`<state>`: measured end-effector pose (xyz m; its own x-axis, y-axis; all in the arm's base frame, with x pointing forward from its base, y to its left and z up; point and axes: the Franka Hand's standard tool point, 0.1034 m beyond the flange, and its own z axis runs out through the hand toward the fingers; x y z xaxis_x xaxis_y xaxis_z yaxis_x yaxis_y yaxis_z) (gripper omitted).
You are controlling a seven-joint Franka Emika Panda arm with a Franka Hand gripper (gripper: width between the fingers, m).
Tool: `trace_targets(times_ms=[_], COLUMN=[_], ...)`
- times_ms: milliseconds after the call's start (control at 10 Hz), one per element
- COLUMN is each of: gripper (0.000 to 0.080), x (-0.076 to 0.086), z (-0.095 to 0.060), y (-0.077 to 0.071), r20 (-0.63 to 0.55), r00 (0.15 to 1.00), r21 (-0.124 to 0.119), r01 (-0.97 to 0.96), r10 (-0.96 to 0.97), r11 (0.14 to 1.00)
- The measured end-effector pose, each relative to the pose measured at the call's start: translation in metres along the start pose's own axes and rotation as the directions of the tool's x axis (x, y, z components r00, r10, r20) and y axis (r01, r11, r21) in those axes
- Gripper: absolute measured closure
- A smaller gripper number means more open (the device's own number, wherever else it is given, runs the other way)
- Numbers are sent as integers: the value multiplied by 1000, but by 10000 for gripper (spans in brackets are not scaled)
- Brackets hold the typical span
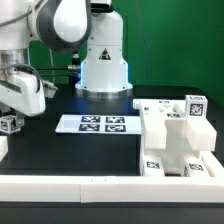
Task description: Assemble chair
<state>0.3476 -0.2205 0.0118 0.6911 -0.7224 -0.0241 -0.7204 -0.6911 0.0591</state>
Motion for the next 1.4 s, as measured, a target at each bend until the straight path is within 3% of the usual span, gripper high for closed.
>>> trace_targets(times_ms=[100, 300, 400, 700, 800, 900, 1000, 1100, 1400], gripper=[515, 515, 515, 515, 515, 515, 515, 515, 515], x=[0, -23, -32, -31, -33, -40, -50, -52, -52], z=[0, -18, -19, -17, -19, -24, -25, -29, -27], y=[-2, -53, -65, -62, -70, -91, -100, -100, -98], r20=[-1, -46, -48, -45, -53, -74, -50, -88, -84], r00=[1000, 983, 964, 966, 935, 861, 828, 831, 820], r21=[0, -4, -16, -21, -28, -28, -4, -26, -33], r01=[3, 178, 260, 253, 350, 503, 559, 549, 565], r10=[-3, -178, -261, -253, -351, -504, -558, -549, -566], r11=[1000, 984, 965, 967, 936, 864, 829, 836, 824])
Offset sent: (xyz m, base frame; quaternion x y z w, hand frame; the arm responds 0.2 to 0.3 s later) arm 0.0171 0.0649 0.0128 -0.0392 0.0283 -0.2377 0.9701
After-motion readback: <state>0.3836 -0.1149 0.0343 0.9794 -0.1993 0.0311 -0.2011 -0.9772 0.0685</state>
